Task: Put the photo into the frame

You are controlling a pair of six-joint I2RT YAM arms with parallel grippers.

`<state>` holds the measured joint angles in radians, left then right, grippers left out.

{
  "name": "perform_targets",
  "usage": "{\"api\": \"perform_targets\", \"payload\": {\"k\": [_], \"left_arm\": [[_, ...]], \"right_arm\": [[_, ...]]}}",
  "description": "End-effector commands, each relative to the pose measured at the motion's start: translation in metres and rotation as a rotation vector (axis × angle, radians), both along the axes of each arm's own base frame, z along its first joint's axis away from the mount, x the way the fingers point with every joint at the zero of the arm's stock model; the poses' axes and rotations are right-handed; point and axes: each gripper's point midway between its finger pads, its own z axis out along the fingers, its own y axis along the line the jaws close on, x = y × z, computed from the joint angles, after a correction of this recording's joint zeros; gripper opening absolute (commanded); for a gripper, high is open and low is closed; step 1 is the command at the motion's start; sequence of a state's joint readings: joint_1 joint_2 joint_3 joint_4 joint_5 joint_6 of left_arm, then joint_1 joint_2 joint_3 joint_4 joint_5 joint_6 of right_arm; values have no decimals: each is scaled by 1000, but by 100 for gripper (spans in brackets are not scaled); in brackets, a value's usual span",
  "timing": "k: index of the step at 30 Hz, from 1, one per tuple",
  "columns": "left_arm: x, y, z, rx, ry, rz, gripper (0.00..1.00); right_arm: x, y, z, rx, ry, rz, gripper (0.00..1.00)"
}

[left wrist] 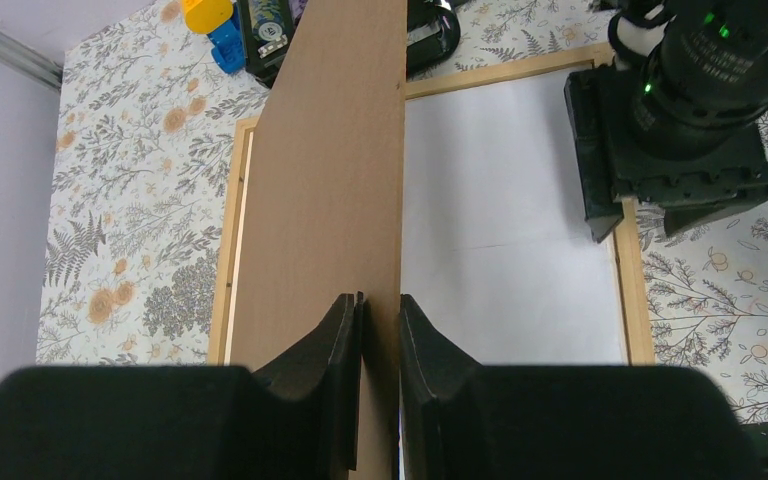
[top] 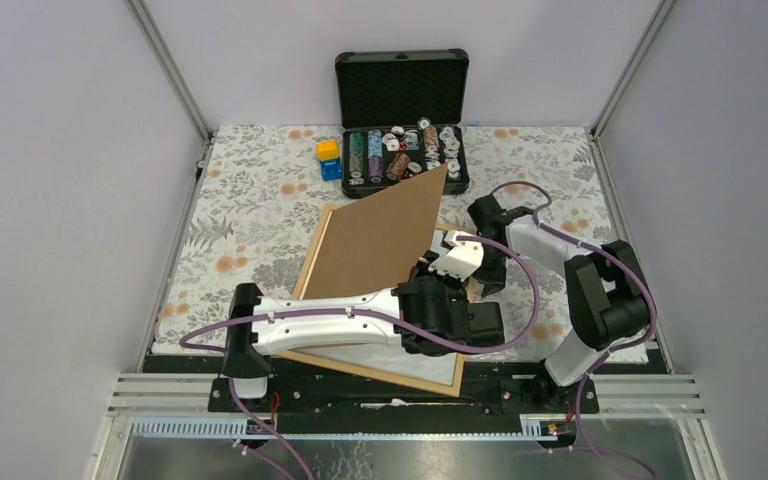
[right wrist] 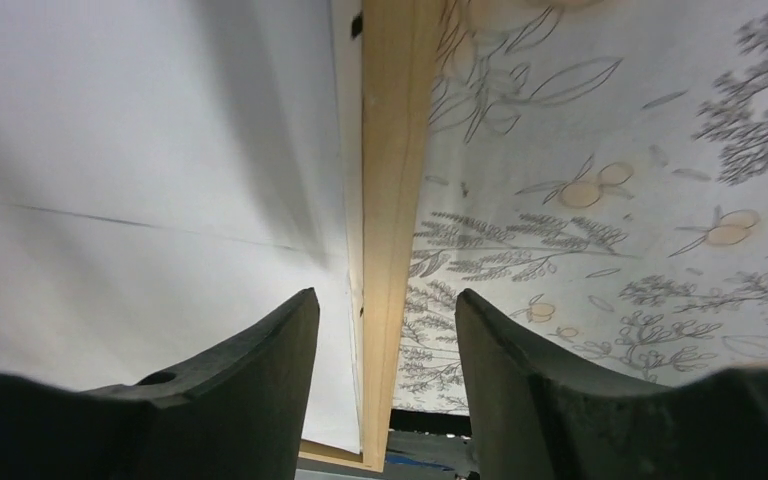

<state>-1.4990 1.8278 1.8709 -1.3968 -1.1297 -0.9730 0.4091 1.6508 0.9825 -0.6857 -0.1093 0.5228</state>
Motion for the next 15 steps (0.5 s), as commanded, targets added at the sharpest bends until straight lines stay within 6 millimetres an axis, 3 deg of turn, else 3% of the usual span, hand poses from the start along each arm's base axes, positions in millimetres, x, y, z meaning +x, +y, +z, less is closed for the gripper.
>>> {"api": "perform_targets", "payload": {"k": [1,7,11,15], "left_arm": [[3,-1,10,-84,-6,21,2],[2,0,8,-84,2,22,2],[2,2,7,-87,4,25,1],[2,2,7,-91,6,25,1]], "right_arm": [[32,-9,15,19,-76,-13,61],[64,-13,11,4,-83,-14,57],[74,-16,0,-20,-66,-25,48],[86,-22,-3,-63,-93,-45,45]]}}
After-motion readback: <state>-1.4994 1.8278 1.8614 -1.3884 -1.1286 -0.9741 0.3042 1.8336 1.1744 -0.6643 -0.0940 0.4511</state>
